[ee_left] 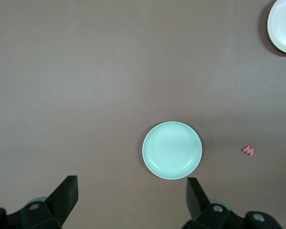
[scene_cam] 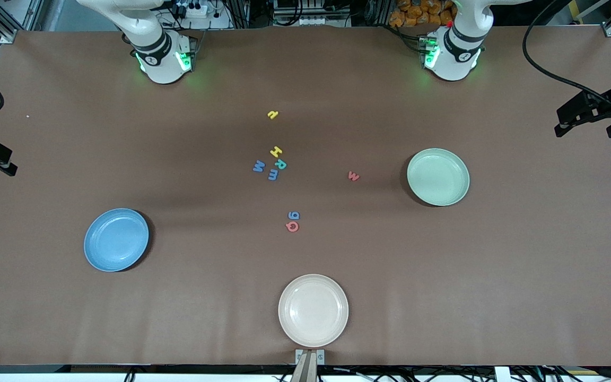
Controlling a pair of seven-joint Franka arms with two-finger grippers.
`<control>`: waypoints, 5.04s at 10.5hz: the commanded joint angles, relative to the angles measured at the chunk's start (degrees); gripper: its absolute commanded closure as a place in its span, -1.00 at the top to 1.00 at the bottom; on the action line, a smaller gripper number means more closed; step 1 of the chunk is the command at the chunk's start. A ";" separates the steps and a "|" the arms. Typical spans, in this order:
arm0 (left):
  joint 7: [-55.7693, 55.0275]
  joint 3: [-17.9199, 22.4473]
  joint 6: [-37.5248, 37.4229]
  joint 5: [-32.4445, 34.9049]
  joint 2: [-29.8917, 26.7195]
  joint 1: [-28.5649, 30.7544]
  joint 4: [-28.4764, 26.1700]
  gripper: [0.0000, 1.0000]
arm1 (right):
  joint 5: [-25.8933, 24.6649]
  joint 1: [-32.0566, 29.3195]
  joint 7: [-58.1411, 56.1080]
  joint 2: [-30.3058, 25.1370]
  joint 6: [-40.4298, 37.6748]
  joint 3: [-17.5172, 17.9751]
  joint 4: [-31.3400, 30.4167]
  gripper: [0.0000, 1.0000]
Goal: Sort uppercase to blue plate, lowercase to green plate
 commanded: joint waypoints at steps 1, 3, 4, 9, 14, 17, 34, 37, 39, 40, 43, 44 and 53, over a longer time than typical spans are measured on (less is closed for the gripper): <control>0.38 -0.52 0.04 0.96 -0.37 0.29 0.35 1.00 | 0.57 -0.61 -0.40 -0.77 -0.29 0.41 -0.57 1.00; 0.02 -0.52 0.04 0.70 -0.28 0.29 0.62 1.00 | 0.57 -0.61 -0.40 -0.86 -0.29 0.41 -0.48 1.00; -0.32 -0.52 0.30 0.35 -0.19 0.29 1.31 1.00 | 0.57 -0.61 -0.40 -0.95 -0.29 0.41 -0.48 1.00; 0.11 -0.61 0.48 0.26 -0.45 0.29 1.15 1.00 | 0.48 -0.61 -0.40 -0.95 -0.29 0.41 -0.48 1.00; 0.29 -5.08 0.30 -0.62 -0.89 1.08 -2.19 1.00 | 0.48 -0.61 -0.40 -0.95 -0.29 0.41 -0.48 1.00; -0.68 -11.92 0.56 -0.71 -0.19 1.87 -4.12 1.00 | 0.48 -0.61 -0.40 -0.95 -0.29 0.41 -0.48 1.00; -16.31 -21.70 29.55 -6.51 12.80 -2.87 -21.00 1.00 | 0.48 -0.61 -0.40 -0.87 -0.29 0.32 -0.48 1.00; -22.36 -21.18 35.44 -3.19 20.62 -8.74 -20.83 1.00 | 0.48 -0.61 -0.40 -0.87 -0.29 0.32 -0.48 1.00; -27.99 -19.60 38.43 3.13 25.28 -13.23 -20.30 1.00 | 0.48 -0.61 -0.40 -0.87 -0.21 0.32 -0.48 1.00; -29.14 -18.11 39.84 3.68 27.04 -15.51 -20.30 1.00 | 0.48 -0.61 -0.40 -0.87 -0.21 0.32 -0.48 1.00; -32.83 -15.90 44.14 7.19 31.52 -19.74 -20.21 1.00 | 0.48 -0.61 -0.40 -0.87 -0.29 0.32 -0.40 1.00; -34.41 -15.90 44.85 9.03 33.11 -20.45 -20.04 1.00 | 0.48 -0.61 -0.40 -0.87 -0.29 0.32 -0.48 1.00; -38.21 -15.73 47.59 14.23 38.31 -22.91 -20.30 0.92 | 0.48 -0.61 -0.40 -0.87 -0.29 0.32 -0.48 1.00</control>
